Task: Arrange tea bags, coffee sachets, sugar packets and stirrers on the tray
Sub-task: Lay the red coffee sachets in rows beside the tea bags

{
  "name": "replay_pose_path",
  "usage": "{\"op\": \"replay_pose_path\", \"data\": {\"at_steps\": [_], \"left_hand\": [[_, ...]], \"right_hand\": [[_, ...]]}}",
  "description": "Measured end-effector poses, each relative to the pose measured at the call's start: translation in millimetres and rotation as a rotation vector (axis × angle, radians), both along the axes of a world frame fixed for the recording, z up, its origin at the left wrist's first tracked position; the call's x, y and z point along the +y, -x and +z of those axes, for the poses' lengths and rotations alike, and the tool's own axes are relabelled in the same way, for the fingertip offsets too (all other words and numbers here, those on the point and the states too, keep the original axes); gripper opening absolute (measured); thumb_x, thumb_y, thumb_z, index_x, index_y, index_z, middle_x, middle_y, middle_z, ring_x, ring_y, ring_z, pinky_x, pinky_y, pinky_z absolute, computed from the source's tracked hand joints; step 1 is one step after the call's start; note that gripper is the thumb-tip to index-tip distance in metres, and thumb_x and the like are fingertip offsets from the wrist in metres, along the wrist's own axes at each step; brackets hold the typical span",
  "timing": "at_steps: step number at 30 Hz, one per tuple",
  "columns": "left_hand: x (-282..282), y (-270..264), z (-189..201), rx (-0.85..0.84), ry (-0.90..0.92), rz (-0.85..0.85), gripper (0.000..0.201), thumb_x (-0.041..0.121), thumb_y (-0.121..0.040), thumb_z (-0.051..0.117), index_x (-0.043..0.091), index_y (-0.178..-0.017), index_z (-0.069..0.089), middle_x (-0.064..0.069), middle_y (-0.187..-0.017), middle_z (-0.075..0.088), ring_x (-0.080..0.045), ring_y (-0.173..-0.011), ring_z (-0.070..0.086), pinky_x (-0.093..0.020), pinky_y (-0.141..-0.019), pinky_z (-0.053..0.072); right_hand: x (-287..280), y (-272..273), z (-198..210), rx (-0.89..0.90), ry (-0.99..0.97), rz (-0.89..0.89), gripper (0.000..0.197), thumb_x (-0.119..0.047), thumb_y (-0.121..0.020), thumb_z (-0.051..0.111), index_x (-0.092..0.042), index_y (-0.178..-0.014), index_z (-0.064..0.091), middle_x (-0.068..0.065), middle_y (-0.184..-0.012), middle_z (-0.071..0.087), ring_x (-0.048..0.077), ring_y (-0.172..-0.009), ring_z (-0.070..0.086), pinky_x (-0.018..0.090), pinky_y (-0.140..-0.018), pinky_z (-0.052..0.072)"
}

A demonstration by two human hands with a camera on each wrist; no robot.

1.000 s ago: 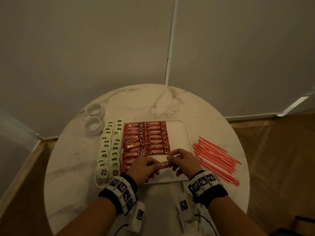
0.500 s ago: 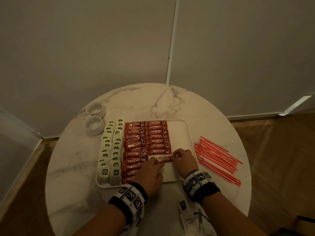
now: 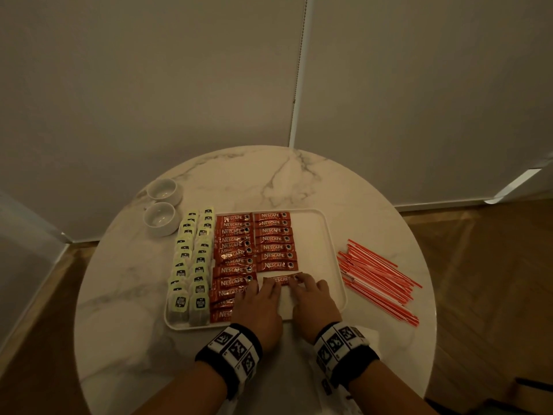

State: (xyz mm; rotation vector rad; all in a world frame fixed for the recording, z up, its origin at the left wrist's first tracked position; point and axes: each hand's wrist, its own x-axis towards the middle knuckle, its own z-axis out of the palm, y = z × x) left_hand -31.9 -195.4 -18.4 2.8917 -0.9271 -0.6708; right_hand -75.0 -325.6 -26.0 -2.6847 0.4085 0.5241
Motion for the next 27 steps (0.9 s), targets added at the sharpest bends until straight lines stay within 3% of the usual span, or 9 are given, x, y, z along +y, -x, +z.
{"op": "replay_pose_path", "data": {"at_steps": [6,21,24,27], "left_hand": [[2.7,-4.7,-1.4,0.007,0.004,0.043,0.066,0.035,-0.09,0.043,0.022,-0.149,0.016,0.004,-0.153,0.014,-0.027,-0.137,0.015,-0.048,-0.11,0.023],[3.4,-7.3,-0.9,0.037,-0.009,0.058,0.072,0.04,-0.091,0.043,0.021,-0.151,0.008,0.005,-0.157,0.004,-0.028,-0.14,0.011,-0.049,-0.112,0.021],[5.3,-4.0,2.0,-0.015,0.071,0.047,0.065,0.037,-0.089,0.044,0.022,-0.147,0.019,0.003,-0.154,0.013,-0.025,-0.135,0.019,-0.044,-0.109,0.027],[8.8,5.1,2.5,-0.03,0.194,-0.042,0.052,0.035,-0.089,0.044,0.025,-0.139,0.036,0.004,-0.146,0.029,-0.02,-0.128,0.028,-0.036,-0.104,0.032]], "right_hand": [[4.7,-5.9,2.5,0.006,0.023,0.029,0.065,-0.018,-0.091,0.046,-0.03,-0.149,0.021,-0.004,-0.153,0.015,0.026,-0.128,0.026,0.036,-0.103,0.04],[7.3,-8.5,1.2,-0.027,0.011,0.011,0.066,-0.019,-0.091,0.046,-0.031,-0.149,0.019,-0.004,-0.153,0.015,0.025,-0.13,0.026,0.038,-0.106,0.039],[0.7,-2.8,6.6,-0.122,-0.052,-0.035,0.059,-0.017,-0.091,0.044,-0.032,-0.146,0.028,-0.004,-0.151,0.021,0.022,-0.13,0.028,0.034,-0.107,0.037],[-17.5,12.7,17.3,-0.22,-0.099,-0.072,0.045,-0.017,-0.093,0.046,-0.031,-0.136,0.046,-0.005,-0.137,0.04,0.016,-0.123,0.036,0.028,-0.104,0.035]]}}
